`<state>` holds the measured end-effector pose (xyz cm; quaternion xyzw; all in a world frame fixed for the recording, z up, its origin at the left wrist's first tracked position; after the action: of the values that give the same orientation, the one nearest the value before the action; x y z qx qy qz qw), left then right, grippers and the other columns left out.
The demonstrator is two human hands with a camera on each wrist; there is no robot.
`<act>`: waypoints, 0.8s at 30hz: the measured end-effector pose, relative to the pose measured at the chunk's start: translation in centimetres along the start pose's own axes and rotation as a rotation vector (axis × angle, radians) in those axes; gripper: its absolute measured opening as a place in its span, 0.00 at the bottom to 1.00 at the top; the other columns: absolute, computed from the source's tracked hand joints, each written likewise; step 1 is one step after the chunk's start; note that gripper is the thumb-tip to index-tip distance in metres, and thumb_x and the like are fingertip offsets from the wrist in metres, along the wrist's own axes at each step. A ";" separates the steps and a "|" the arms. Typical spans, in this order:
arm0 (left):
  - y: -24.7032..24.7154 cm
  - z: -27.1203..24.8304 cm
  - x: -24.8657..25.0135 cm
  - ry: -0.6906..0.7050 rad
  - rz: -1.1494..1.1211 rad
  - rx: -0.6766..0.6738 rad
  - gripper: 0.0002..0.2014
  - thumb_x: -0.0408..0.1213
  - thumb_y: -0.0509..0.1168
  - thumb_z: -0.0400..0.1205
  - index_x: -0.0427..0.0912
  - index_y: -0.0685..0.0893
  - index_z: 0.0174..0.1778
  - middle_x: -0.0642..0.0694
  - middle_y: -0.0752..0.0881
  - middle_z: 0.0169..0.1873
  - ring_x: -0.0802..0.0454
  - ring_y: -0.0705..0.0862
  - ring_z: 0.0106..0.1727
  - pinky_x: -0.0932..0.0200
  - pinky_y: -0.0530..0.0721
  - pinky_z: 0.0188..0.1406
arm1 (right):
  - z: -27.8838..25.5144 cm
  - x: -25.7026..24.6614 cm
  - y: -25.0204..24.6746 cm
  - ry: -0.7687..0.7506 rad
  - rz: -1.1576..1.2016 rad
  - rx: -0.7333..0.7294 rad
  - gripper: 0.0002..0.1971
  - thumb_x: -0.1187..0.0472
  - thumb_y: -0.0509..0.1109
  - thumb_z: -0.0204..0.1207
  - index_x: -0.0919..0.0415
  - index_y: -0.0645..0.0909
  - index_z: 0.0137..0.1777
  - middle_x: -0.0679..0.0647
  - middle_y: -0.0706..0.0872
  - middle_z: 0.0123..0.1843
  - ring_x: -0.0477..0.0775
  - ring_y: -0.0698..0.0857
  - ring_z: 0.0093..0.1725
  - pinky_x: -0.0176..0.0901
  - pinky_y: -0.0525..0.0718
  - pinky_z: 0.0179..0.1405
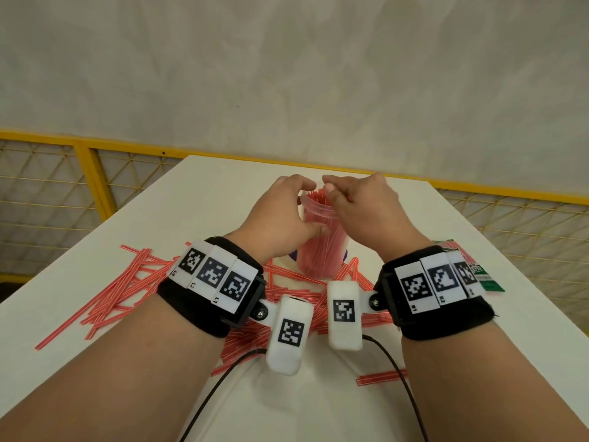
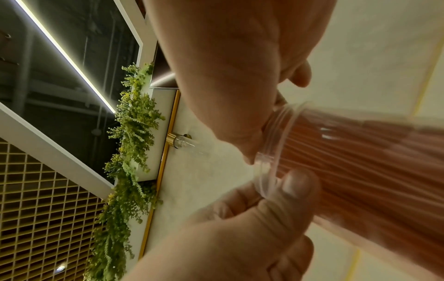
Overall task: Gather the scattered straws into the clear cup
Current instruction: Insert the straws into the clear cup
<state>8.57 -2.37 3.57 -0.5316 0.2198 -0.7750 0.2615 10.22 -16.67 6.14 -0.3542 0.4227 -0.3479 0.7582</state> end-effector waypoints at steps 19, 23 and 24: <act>0.5 -0.7 0.8 0.208 0.394 -0.032 0.31 0.60 0.71 0.73 0.62 0.73 0.73 0.59 0.75 0.70 0.54 0.65 0.76 0.48 0.57 0.67 | -0.8 0.4 -3.6 0.087 -0.180 -0.138 0.25 0.73 0.59 0.71 0.48 0.87 0.57 0.45 0.80 0.72 0.55 0.79 0.68 0.54 0.78 0.66; 0.4 -0.8 1.1 0.192 0.399 -0.052 0.31 0.60 0.70 0.75 0.61 0.72 0.74 0.58 0.73 0.72 0.55 0.66 0.77 0.46 0.57 0.70 | -0.7 0.7 -3.7 0.089 -0.118 -0.086 0.28 0.74 0.59 0.70 0.44 0.85 0.62 0.49 0.82 0.70 0.54 0.83 0.58 0.40 0.79 0.49; 0.1 -0.9 1.3 0.190 0.372 -0.030 0.31 0.58 0.71 0.75 0.59 0.72 0.74 0.57 0.72 0.73 0.55 0.67 0.76 0.49 0.57 0.68 | -0.7 0.9 -4.2 0.095 -0.091 -0.029 0.28 0.74 0.60 0.70 0.45 0.84 0.62 0.50 0.83 0.69 0.53 0.83 0.55 0.37 0.77 0.43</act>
<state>7.40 -3.23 4.10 -0.4103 0.3492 -0.7567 0.3704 8.98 -19.75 9.00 -0.3672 0.4468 -0.3924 0.7152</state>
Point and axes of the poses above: each hand's wrist, its own z-axis towards the middle knuckle, its own y-axis out of the palm, x = y × z, the point moved 2 cm from there along z, towards the middle knuckle
